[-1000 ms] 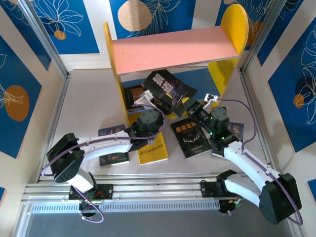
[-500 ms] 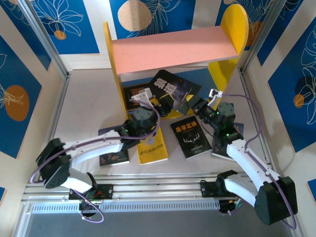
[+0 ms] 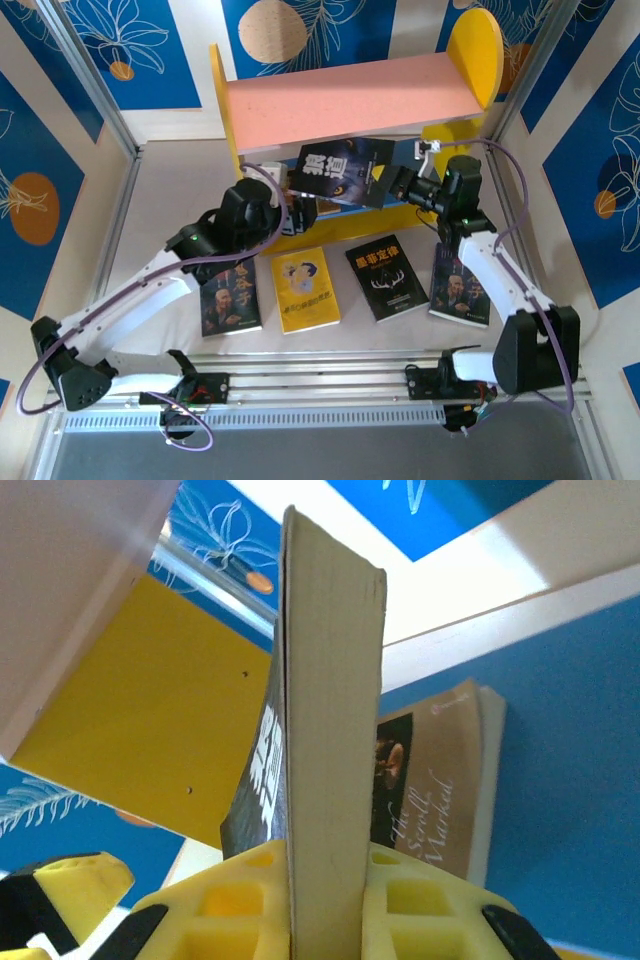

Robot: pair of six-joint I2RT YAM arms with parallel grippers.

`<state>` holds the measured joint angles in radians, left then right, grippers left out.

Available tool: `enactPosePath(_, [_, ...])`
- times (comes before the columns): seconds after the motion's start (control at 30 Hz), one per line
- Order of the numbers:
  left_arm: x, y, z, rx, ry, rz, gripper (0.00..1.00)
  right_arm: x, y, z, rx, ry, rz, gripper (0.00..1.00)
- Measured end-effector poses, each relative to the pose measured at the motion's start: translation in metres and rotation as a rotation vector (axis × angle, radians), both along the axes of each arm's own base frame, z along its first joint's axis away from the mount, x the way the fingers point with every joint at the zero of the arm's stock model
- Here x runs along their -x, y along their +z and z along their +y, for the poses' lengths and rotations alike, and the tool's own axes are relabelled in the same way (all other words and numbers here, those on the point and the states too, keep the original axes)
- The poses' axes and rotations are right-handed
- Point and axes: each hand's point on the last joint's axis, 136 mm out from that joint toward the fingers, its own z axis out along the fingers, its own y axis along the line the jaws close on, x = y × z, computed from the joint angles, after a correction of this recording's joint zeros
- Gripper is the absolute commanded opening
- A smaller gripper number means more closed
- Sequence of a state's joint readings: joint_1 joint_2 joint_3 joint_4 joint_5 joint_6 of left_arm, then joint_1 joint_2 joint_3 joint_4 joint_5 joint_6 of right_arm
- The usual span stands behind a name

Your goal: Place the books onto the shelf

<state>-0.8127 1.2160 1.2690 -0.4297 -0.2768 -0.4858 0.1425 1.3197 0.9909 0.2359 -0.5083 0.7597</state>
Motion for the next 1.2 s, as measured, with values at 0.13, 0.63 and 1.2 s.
enactPosePath(0.13, [0.016,0.008,0.031,-0.053,0.012,-0.014,0.83,-0.009,0.001,0.011,0.025,0.088,-0.027,0.0])
enactPosePath(0.63, [0.034,-0.021,0.082,-0.139,0.088,0.024,0.86,-0.041,-0.029,0.047,0.038,0.326,-0.036,0.0])
enactPosePath(1.2, [0.032,-0.026,0.091,-0.14,0.111,0.03,0.88,-0.056,-0.035,0.079,0.041,0.411,-0.053,0.0])
